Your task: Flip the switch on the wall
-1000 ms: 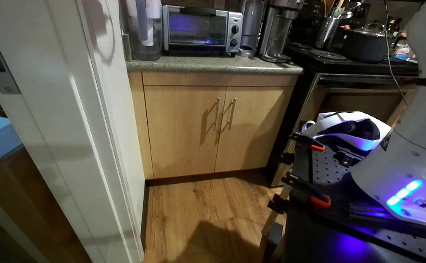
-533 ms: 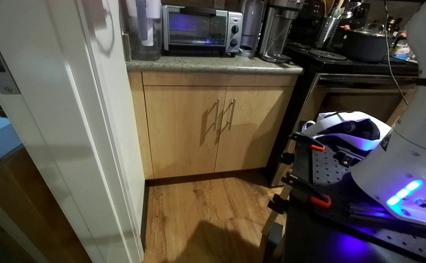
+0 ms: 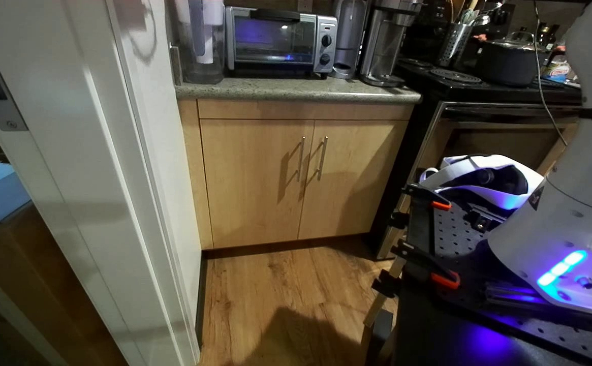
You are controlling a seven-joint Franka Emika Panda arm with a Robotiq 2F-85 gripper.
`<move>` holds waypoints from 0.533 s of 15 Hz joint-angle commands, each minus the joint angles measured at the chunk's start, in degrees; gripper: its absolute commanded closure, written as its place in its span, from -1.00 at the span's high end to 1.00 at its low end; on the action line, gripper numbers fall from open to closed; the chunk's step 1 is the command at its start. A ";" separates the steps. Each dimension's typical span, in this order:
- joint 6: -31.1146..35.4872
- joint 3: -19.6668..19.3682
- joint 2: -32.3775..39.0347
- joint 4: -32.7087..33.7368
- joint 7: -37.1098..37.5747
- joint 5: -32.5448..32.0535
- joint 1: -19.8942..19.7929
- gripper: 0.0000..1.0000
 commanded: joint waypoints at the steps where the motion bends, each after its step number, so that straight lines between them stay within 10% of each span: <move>1: -2.17 -0.52 3.94 3.28 -2.40 3.66 -1.44 -1.00; 8: -2.18 0.02 6.58 3.53 -2.13 4.48 -3.32 -1.00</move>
